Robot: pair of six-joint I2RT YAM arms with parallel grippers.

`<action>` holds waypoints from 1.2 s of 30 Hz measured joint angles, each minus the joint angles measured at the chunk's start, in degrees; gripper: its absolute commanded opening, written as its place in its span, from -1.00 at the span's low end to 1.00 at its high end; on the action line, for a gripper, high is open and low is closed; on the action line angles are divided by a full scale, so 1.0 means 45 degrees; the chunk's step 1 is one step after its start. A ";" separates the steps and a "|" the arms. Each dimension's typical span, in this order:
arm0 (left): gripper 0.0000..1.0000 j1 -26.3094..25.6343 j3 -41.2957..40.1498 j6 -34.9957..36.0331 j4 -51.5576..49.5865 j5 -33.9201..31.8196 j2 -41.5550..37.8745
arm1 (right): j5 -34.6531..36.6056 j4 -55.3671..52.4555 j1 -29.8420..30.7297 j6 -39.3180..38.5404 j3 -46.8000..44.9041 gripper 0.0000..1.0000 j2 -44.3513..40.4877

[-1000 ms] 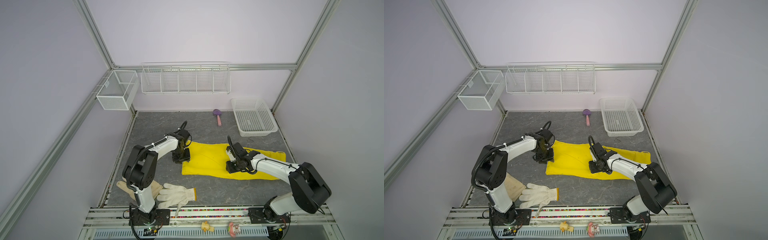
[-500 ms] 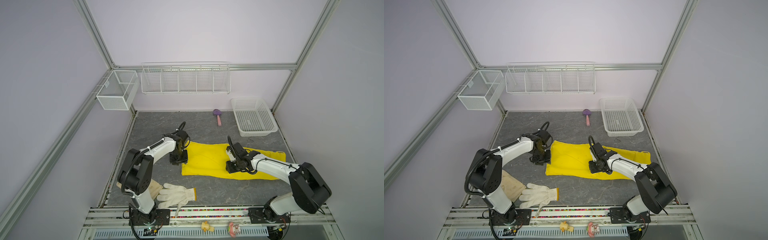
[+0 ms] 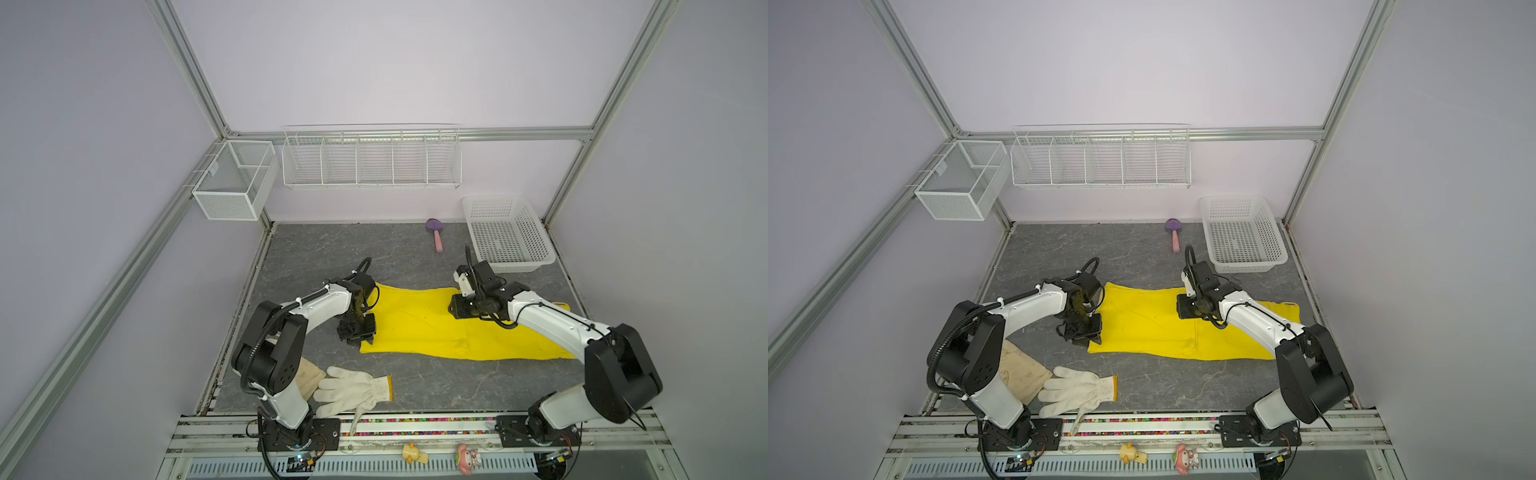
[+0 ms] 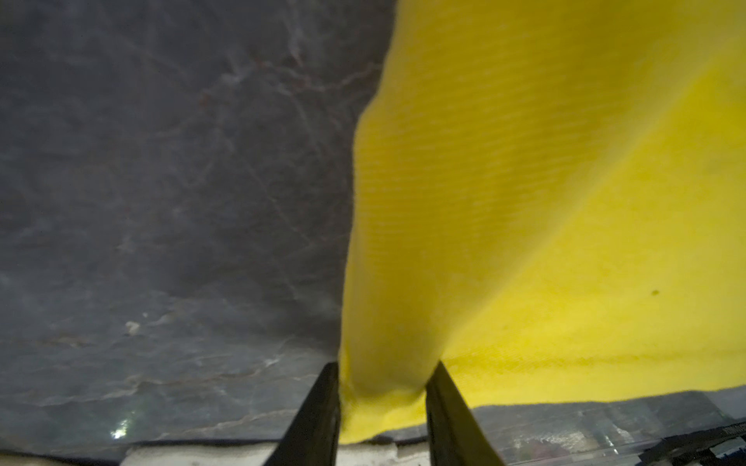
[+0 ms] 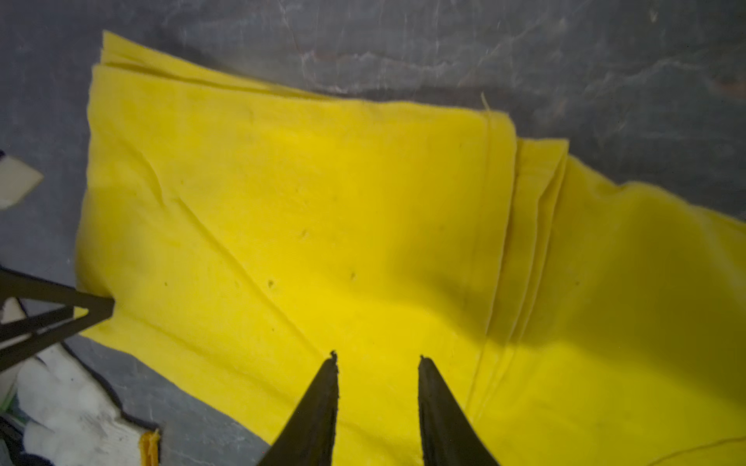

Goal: Fold and stack the trousers
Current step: Smooth out the trousers at the center of the table, then fold the trousers at the center of the table.

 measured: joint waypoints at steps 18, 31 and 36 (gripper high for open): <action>-1.00 0.0355 0.0107 0.0102 0.0121 0.0495 -0.0034 | 0.0724 0.0520 -0.0568 -0.1044 0.0933 -0.26 0.2919; -1.00 0.2011 0.1457 0.0593 -0.1073 -0.1224 -0.1015 | -0.0175 -0.0957 -0.2929 -0.0996 -0.0695 0.38 -0.1588; -1.00 0.2433 0.2497 0.0957 -0.1972 -0.2361 -0.1778 | -0.0335 -0.1826 -0.3487 -0.0758 -0.1690 0.45 -0.2492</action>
